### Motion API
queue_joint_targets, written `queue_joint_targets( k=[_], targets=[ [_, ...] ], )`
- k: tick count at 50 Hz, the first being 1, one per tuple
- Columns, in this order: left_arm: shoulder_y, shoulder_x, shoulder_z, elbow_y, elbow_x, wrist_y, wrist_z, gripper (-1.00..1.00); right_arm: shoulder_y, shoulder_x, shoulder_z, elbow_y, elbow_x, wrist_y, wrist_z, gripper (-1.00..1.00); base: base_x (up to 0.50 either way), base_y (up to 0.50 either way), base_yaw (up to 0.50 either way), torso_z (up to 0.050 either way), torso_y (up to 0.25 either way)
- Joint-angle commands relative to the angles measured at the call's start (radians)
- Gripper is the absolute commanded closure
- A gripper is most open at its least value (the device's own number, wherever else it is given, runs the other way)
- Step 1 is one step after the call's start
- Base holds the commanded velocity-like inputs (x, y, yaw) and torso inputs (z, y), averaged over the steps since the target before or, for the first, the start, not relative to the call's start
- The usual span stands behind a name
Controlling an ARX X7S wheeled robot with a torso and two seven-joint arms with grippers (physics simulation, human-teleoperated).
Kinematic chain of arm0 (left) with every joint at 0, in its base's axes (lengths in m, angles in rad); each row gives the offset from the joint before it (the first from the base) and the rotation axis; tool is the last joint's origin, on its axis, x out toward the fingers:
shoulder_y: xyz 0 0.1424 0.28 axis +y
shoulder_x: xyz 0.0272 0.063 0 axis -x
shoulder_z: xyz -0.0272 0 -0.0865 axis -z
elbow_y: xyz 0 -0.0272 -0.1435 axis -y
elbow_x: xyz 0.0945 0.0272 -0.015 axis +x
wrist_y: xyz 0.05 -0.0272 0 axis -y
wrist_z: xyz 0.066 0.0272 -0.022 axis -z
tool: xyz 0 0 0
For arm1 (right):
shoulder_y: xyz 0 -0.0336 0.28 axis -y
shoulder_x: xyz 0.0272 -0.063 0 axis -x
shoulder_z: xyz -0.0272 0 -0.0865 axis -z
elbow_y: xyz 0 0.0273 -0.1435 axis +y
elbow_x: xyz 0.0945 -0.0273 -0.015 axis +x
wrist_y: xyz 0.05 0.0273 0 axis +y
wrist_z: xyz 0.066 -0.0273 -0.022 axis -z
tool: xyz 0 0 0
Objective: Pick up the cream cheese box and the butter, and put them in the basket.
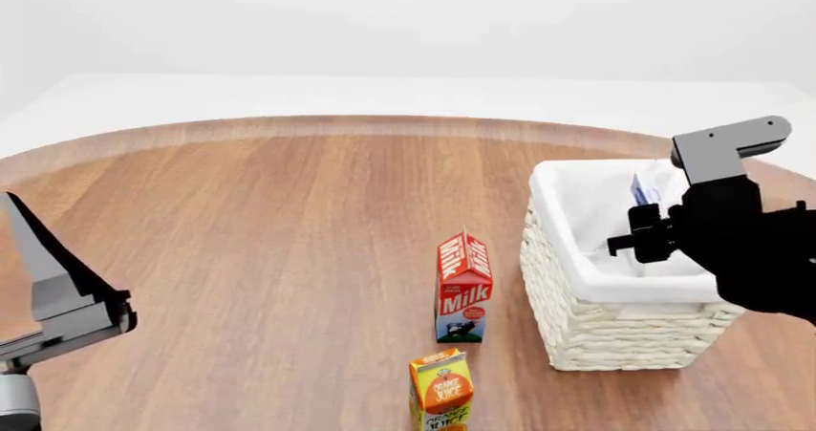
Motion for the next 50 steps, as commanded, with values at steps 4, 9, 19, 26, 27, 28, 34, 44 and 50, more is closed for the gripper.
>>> queue_joint_targets(
  k=[4, 9, 19, 26, 27, 28, 34, 44, 50],
  targets=[
    [0.0, 0.015, -0.016, -0.005, 0.016, 0.004, 0.014, -1.0, 0.017, -0.012, 0.012, 0.003, -0.053, -0.009, -0.037, -1.0, 0.0, 0.0, 0.0, 0.0, 0.0],
    [0.0, 0.014, -0.017, -0.007, 0.014, 0.005, 0.013, -1.0, 0.012, -0.011, 0.009, -0.001, -0.054, -0.011, -0.037, -1.0, 0.0, 0.0, 0.0, 0.0, 0.0],
    [0.001, 0.011, -0.016, -0.006, 0.013, 0.006, 0.012, -1.0, 0.013, -0.007, 0.009, -0.01, -0.053, -0.01, -0.036, -1.0, 0.0, 0.0, 0.0, 0.0, 0.0],
    [0.002, 0.01, -0.014, -0.002, 0.014, 0.002, 0.011, -1.0, 0.019, -0.003, 0.011, -0.02, -0.051, -0.006, -0.035, -1.0, 0.0, 0.0, 0.0, 0.0, 0.0],
    [0.002, 0.009, -0.014, -0.003, 0.014, 0.002, 0.011, -1.0, 0.024, -0.002, 0.014, -0.022, -0.047, -0.004, -0.036, -1.0, 0.0, 0.0, 0.0, 0.0, 0.0],
    [0.002, 0.009, -0.014, -0.003, 0.013, 0.002, 0.01, -1.0, 0.026, -0.002, 0.014, -0.023, -0.047, -0.003, -0.034, -1.0, 0.0, 0.0, 0.0, 0.0, 0.0],
    [0.003, 0.008, -0.018, -0.003, 0.011, 0.005, 0.008, -1.0, 0.046, 0.016, 0.039, -0.072, -0.021, 0.011, -0.014, -1.0, 0.0, 0.0, 0.0, 0.0, 0.0],
    [0.005, 0.006, -0.02, 0.006, 0.008, 0.001, 0.006, -1.0, 0.109, 0.113, 0.159, -0.328, 0.168, 0.105, 0.108, -1.0, 0.0, 0.0, 0.0, 0.0, 0.0],
    [0.004, 0.004, -0.02, 0.01, 0.009, -0.001, 0.004, -1.0, 0.111, 0.178, 0.223, -0.504, 0.301, 0.126, 0.176, -1.0, 0.0, 0.0, 0.0, 0.0, 0.0]
  ],
)
